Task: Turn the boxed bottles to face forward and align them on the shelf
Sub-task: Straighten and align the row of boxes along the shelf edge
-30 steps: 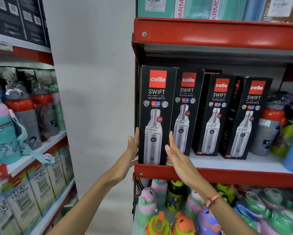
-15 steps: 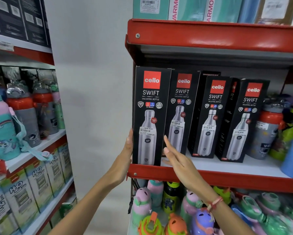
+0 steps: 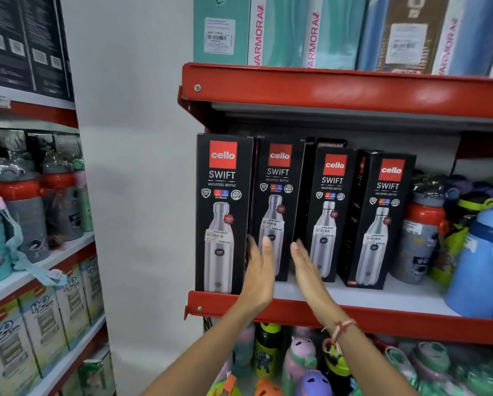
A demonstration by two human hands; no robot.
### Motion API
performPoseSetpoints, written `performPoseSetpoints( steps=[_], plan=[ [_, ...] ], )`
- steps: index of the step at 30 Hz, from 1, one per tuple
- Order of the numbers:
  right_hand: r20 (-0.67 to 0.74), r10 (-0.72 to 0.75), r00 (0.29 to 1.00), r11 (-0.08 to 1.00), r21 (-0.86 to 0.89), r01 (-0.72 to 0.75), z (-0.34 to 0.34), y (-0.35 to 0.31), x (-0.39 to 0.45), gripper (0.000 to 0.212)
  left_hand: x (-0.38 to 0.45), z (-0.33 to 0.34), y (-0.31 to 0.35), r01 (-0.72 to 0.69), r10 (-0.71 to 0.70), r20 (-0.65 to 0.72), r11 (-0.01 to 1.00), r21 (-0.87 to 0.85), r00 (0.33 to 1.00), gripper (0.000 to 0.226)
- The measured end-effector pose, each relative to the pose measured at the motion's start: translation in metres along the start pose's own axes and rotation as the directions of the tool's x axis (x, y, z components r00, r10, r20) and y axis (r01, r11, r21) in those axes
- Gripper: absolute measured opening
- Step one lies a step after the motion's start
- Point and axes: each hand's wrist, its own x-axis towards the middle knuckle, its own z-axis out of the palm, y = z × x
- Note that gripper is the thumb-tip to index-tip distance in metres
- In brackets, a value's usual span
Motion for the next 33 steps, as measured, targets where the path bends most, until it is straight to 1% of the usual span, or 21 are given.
performPoseSetpoints(
  steps=[3, 5, 9, 12, 16, 20, 23, 26, 30, 33],
  plan=[
    [0.058, 0.027, 0.998, 1.0, -0.008, -0.027, -0.002, -0.005, 0.005, 0.075, 0.005, 0.007, 0.002, 0.145, -0.146, -0.08, 0.989, -0.015, 0.986, 0.09],
    [0.067, 0.035, 0.997, 0.999, -0.035, -0.033, -0.005, -0.008, 0.005, 0.076, 0.004, 0.008, 0.002, 0.188, -0.187, -0.101, 0.982, 0.004, 0.977, 0.087],
    [0.06, 0.01, 0.998, 0.995, -0.099, -0.004, -0.012, -0.004, -0.009, 0.075, -0.009, 0.006, -0.006, 0.136, -0.13, -0.108, 0.989, 0.05, 0.986, 0.085],
    [0.072, -0.023, 0.997, 0.995, -0.094, 0.03, -0.018, 0.004, -0.026, 0.079, -0.023, 0.002, -0.014, 0.11, -0.105, -0.116, 0.993, 0.037, 0.988, 0.089],
    [0.083, -0.034, 0.996, 0.997, -0.071, 0.04, -0.026, 0.008, -0.041, 0.076, -0.033, -0.011, -0.016, 0.129, -0.131, -0.1, 0.991, -0.022, 0.986, 0.103],
    [0.075, -0.067, 0.995, 0.996, -0.061, 0.072, -0.029, 0.008, -0.049, 0.074, -0.037, -0.021, -0.016, 0.144, -0.15, -0.091, 0.987, -0.073, 0.984, 0.103],
    [0.053, -0.086, 0.995, 0.994, -0.058, 0.089, -0.029, 0.01, -0.053, 0.07, -0.04, -0.024, -0.018, 0.149, -0.155, -0.099, 0.986, -0.07, 0.983, 0.107],
    [0.043, -0.101, 0.994, 0.993, -0.057, 0.103, -0.031, 0.011, -0.055, 0.067, -0.043, -0.026, -0.017, 0.132, -0.139, -0.128, 0.989, -0.065, 0.982, 0.106],
    [0.043, -0.14, 0.989, 0.988, -0.059, 0.142, -0.032, 0.012, -0.056, 0.054, -0.046, -0.029, -0.015, 0.137, -0.145, -0.121, 0.988, -0.077, 0.982, 0.103],
    [0.049, -0.152, 0.987, 0.986, -0.056, 0.155, -0.034, 0.014, -0.058, 0.049, -0.047, -0.028, -0.014, 0.109, -0.121, -0.147, 0.99, -0.091, 0.982, 0.108]
  ],
)
